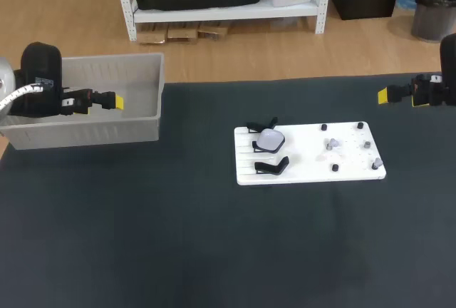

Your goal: Pick up each earbud case from the left stands, insert the matching earbuds, close the lid, and place the case in the box.

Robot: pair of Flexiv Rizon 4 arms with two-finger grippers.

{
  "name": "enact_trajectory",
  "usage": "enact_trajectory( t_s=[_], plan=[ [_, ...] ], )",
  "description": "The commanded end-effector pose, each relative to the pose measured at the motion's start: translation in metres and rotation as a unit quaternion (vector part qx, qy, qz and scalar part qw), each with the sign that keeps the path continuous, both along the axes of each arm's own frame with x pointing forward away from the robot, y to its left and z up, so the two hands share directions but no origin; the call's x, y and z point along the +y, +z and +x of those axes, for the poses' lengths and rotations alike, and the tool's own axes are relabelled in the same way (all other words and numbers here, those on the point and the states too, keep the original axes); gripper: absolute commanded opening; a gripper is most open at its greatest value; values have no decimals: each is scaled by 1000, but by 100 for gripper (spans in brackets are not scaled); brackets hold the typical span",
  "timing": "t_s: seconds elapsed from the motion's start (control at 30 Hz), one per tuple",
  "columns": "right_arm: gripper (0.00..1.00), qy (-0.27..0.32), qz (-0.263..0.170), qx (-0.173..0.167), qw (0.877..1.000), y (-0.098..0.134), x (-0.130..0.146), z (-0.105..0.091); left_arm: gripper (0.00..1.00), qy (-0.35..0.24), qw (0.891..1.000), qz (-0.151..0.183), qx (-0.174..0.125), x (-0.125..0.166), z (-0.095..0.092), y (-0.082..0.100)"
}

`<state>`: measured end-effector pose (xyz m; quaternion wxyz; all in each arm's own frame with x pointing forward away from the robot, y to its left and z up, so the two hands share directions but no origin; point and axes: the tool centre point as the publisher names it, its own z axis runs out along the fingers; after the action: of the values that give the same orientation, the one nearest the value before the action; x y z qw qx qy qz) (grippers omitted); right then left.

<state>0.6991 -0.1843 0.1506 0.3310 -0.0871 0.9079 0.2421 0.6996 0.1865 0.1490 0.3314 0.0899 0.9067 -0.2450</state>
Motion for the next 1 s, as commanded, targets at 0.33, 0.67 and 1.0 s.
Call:
enact_trajectory(
  t_s=[0.33, 0.67, 1.0],
  plan=[
    [100, 1, 1, 0, 1000, -1, -1, 1, 100, 2, 1000, 4, 4, -2, 1, 2],
    [100, 1, 1, 0, 1000, -1, -1, 1, 100, -393, 864, -54, -309, -15, -26, 11],
    [100, 1, 1, 0, 1000, -1, -1, 1, 100, -531, 766, -30, -361, -25, -37, 11]
  ],
)
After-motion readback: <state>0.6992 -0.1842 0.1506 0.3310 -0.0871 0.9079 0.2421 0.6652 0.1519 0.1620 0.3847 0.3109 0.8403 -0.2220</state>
